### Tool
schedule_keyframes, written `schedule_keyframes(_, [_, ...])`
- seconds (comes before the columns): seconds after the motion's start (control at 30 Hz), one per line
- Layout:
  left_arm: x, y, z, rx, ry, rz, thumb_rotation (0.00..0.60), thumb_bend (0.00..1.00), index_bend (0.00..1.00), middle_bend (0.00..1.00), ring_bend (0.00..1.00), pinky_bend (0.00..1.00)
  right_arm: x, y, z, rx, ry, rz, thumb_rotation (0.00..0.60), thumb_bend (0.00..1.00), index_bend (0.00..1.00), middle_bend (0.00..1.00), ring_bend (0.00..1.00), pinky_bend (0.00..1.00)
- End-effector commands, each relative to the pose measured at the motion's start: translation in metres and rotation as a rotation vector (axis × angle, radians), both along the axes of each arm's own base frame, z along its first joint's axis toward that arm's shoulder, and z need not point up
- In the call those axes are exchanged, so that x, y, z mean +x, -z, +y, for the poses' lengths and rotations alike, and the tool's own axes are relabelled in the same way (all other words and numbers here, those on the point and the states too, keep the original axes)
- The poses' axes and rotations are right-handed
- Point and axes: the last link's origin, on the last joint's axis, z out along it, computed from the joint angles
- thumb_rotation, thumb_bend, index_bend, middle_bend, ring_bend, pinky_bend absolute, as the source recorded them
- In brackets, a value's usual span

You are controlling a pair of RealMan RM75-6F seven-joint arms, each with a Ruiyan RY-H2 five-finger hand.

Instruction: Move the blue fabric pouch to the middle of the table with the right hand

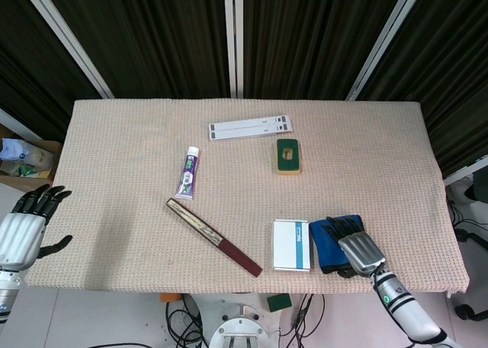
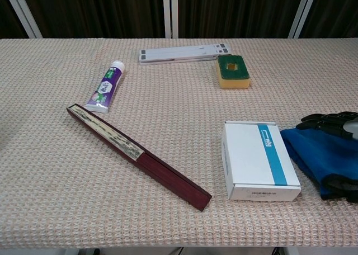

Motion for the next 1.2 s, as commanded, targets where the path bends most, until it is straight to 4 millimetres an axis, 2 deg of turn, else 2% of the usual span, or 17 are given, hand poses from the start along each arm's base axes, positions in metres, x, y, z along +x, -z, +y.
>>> schedule_keyframes(0.03, [0.000,-0.001,0.000,-0.003,-0.004,-0.002,0.600,0.12,0.19,0.16,0.09,0.18,0.001,0.005,-0.006,0.012,-0.008,0.029,0.600,0.03,0.00,0.00,0.00,0.00])
schedule_keyframes(0.1, [0.000,-0.001,0.000,-0.004,-0.006,-0.001,0.600,0.12,0.19,0.16,0.09,0.18,0.002,0.007,-0.007,0.024,-0.012,0.043,0.600,0.06,0.00,0.01,0.00,0.00])
schedule_keyframes(0.17, [-0.001,-0.001,-0.001,-0.004,-0.009,0.003,0.600,0.12,0.19,0.16,0.09,0.18,0.002,0.010,-0.007,0.041,-0.011,0.054,0.600,0.10,0.00,0.06,0.02,0.01])
schedule_keyframes(0.27, [-0.002,0.000,0.000,-0.010,-0.014,0.005,0.595,0.12,0.20,0.16,0.09,0.18,0.000,0.011,-0.006,0.053,-0.014,0.080,0.600,0.15,0.03,0.22,0.15,0.15])
schedule_keyframes(0.4, [-0.004,0.002,0.001,-0.027,-0.024,0.000,0.519,0.12,0.20,0.16,0.09,0.18,0.000,0.010,-0.007,0.028,-0.022,0.073,0.600,0.19,0.25,0.40,0.32,0.28])
schedule_keyframes(0.47, [-0.004,0.002,0.002,-0.031,-0.024,0.000,0.507,0.12,0.20,0.16,0.09,0.18,-0.001,0.009,-0.008,-0.003,-0.037,0.068,0.600,0.22,0.34,0.46,0.39,0.34])
schedule_keyframes(0.63, [-0.003,0.003,0.003,-0.031,-0.018,-0.004,0.487,0.12,0.20,0.16,0.09,0.18,-0.002,0.005,-0.010,-0.064,-0.054,0.054,0.600,0.33,0.54,0.60,0.53,0.42])
schedule_keyframes(0.93, [-0.005,0.003,0.001,-0.030,-0.019,-0.007,0.488,0.12,0.20,0.16,0.09,0.18,0.001,-0.007,-0.006,-0.113,-0.087,0.043,0.600,0.38,0.78,0.77,0.70,0.57])
schedule_keyframes(1.03, [-0.006,0.002,0.000,-0.025,-0.020,-0.007,0.488,0.12,0.20,0.16,0.09,0.18,0.007,-0.016,-0.009,-0.148,-0.104,0.017,0.600,0.38,0.81,0.79,0.72,0.60])
schedule_keyframes(1.2, [-0.007,0.000,-0.001,-0.017,-0.025,-0.004,0.488,0.12,0.20,0.16,0.09,0.18,0.039,-0.041,-0.038,-0.235,-0.217,-0.023,0.600,0.38,0.81,0.80,0.72,0.60])
